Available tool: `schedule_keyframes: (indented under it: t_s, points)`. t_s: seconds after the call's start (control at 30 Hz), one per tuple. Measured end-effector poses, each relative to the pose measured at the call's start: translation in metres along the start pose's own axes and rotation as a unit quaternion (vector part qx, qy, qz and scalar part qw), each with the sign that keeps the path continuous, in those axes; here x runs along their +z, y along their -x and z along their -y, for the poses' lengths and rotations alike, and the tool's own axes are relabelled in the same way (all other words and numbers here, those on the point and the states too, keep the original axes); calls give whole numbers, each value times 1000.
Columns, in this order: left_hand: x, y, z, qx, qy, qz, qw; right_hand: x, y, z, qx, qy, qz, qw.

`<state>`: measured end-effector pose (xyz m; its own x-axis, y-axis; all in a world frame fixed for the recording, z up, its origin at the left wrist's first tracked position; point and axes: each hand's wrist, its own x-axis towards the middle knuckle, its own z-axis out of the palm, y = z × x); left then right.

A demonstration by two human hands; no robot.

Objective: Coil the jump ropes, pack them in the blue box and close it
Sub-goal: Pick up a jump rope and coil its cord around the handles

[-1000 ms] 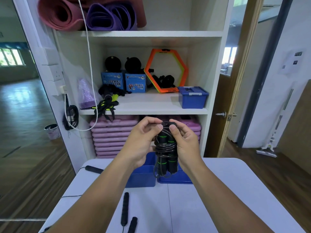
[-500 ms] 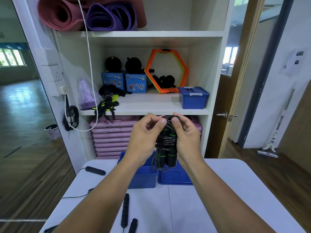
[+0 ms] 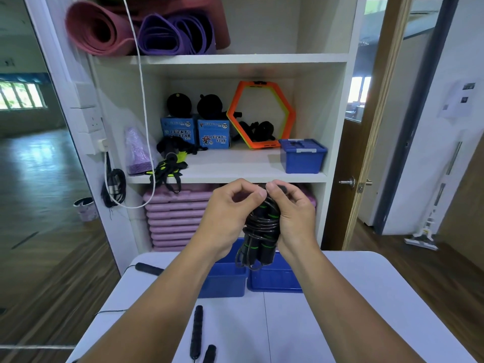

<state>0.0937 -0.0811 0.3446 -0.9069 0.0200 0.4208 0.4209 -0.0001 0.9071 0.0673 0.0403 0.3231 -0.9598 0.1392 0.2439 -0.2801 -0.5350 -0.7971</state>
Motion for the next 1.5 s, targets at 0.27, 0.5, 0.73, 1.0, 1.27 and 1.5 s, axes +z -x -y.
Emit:
schedule_keyframes:
  t_s: [0.27, 0.5, 0.73, 1.0, 1.27, 1.5]
  points:
    - [7, -6, -2, -146, 90, -12, 985, 1, 0, -1, -41, 28, -12, 999]
    - [6, -5, -1, -219, 102, 55, 969, -6, 1, -1, -34, 31, -21, 999]
    - [11, 24, 32, -247, 192, 4, 950, -20, 21, -22, 9, 65, -3, 998]
    - [16, 39, 50, -175, 188, -112, 960, -20, 21, -28, 48, 114, 58, 991]
    - [17, 39, 53, -145, 196, -120, 962, -27, 16, -23, -25, 182, 110, 977]
    - [18, 32, 44, -104, 148, -18, 983, -24, 10, -23, -24, 81, 3, 996]
